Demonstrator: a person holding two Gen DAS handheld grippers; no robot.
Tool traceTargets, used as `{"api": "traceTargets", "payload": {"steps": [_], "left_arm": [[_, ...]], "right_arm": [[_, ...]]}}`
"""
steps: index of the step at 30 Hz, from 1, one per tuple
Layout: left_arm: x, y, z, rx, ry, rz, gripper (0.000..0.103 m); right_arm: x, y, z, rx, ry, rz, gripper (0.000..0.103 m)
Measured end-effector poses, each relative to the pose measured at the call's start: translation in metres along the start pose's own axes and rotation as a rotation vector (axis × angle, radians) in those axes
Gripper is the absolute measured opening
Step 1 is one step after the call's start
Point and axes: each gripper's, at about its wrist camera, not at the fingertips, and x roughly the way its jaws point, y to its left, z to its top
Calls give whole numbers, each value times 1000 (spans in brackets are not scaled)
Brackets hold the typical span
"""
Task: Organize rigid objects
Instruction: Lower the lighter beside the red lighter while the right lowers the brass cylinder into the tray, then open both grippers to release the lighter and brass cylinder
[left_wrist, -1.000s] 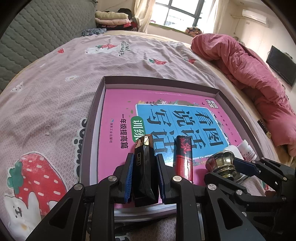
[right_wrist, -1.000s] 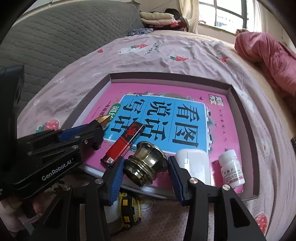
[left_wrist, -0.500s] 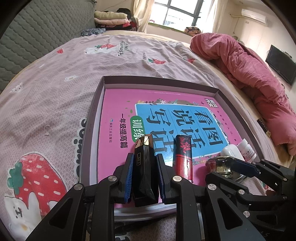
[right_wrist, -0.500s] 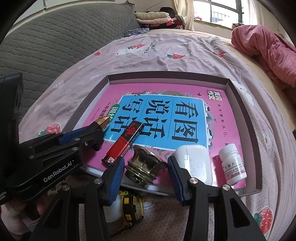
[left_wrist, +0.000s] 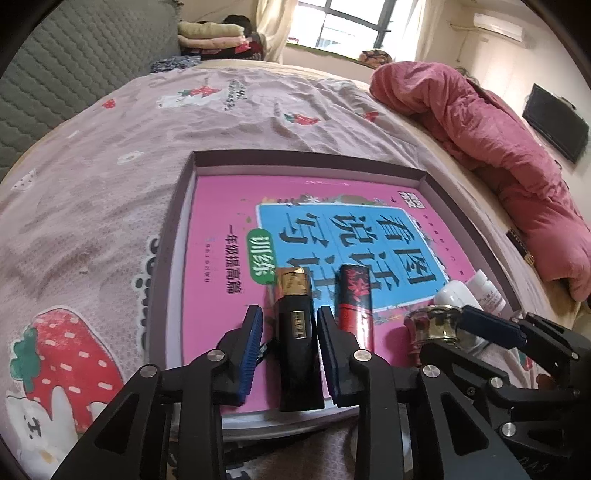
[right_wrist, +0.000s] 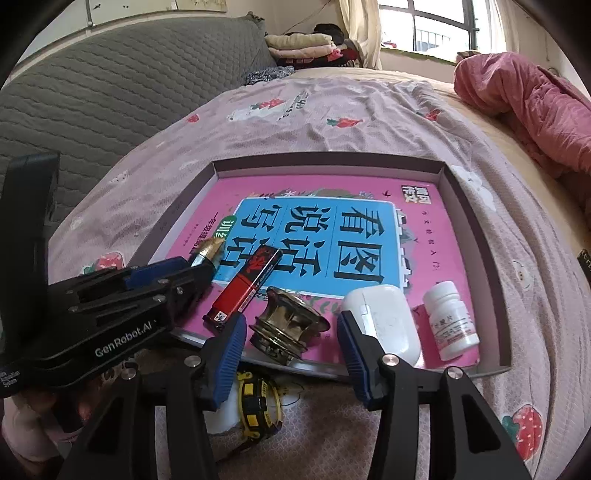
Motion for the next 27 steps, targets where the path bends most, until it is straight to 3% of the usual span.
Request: {"api": "traceTargets", "payload": {"steps": [19,24,27], "left_arm": [[0,2,4,12,4,18,34],[-2,5,5,-4,-2,3,44],[-3,6,5,-11,-1,4,44]], "right_arm": [[-11,-5,1,21,-32,-14,55],[-15,-4,-1,21,-38,-14,55],[-16,-4,-2,22,-41,-17,55]]}}
